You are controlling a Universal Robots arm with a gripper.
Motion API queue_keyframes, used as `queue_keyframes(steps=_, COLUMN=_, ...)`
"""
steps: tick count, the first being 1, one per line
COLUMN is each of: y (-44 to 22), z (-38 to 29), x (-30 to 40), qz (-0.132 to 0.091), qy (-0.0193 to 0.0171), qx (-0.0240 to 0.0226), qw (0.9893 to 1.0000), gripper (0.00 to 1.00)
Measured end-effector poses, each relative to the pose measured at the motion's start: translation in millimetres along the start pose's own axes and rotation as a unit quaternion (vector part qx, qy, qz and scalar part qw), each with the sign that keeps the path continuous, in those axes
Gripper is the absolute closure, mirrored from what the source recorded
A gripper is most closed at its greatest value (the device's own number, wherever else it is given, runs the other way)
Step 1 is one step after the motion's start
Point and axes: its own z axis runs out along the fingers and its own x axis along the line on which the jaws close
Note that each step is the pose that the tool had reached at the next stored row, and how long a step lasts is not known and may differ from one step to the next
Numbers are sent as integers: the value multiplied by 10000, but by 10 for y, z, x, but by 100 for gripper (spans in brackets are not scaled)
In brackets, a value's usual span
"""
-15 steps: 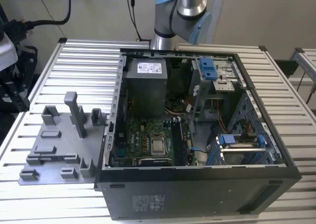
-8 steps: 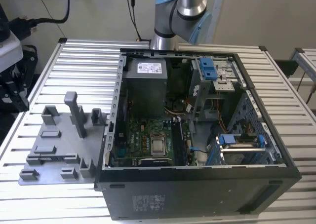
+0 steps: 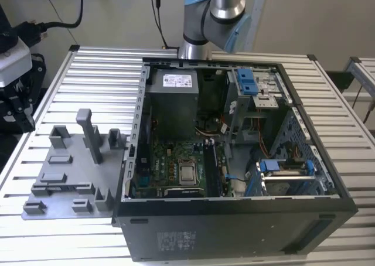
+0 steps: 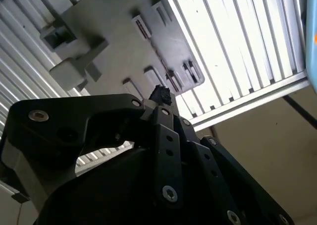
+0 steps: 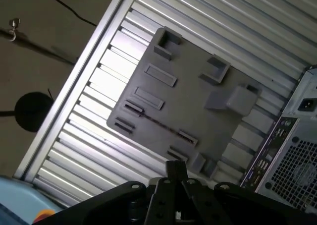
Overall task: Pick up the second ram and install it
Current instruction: 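Pick up the second ram and move it above second insertion slot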
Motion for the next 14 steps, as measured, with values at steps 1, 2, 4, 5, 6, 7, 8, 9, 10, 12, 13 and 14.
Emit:
queue_keyframes(steps=1, y=7, z=4, x=-4, qz=-17, qy=9, qx=-5, qw=10000, gripper=89)
queue_keyframes(steps=2, y=13, z=7, x=-7, qz=-31, qy=16, qx=-10, qw=10000, gripper=89)
queue_keyframes(steps=4, y=30, z=13, x=-17, qz=-60, qy=31, qx=-18, qw=10000, gripper=89)
queue_keyframes(steps=5, y=39, z=15, x=-22, qz=-76, qy=38, qx=-22, qw=10000, gripper=89)
queue_keyframes(steps=6, y=49, z=19, x=-27, qz=-91, qy=43, qx=-25, qw=9999, gripper=89)
queue_keyframes(steps=7, y=58, z=21, x=-32, qz=-106, qy=48, qx=-28, qw=9999, gripper=89)
queue_keyframes(steps=8, y=68, z=23, x=-38, qz=-121, qy=53, qx=-31, qw=9999, gripper=89)
queue_keyframes(steps=9, y=79, z=25, x=-44, qz=-139, qy=57, qx=-32, qw=9999, gripper=89)
queue_keyframes(steps=10, y=90, z=27, x=-50, qz=-157, qy=59, qx=-34, qw=9999, gripper=89)
queue_keyframes(steps=12, y=107, z=29, x=-59, qz=-201, qy=62, qx=-35, qw=9998, gripper=89)
queue_keyframes(steps=13, y=108, z=30, x=-61, qz=-242, qy=63, qx=-36, qw=9997, gripper=89)
queue_keyframes(steps=14, y=109, z=30, x=-61, qz=-285, qy=65, qx=-37, qw=9996, gripper=89)
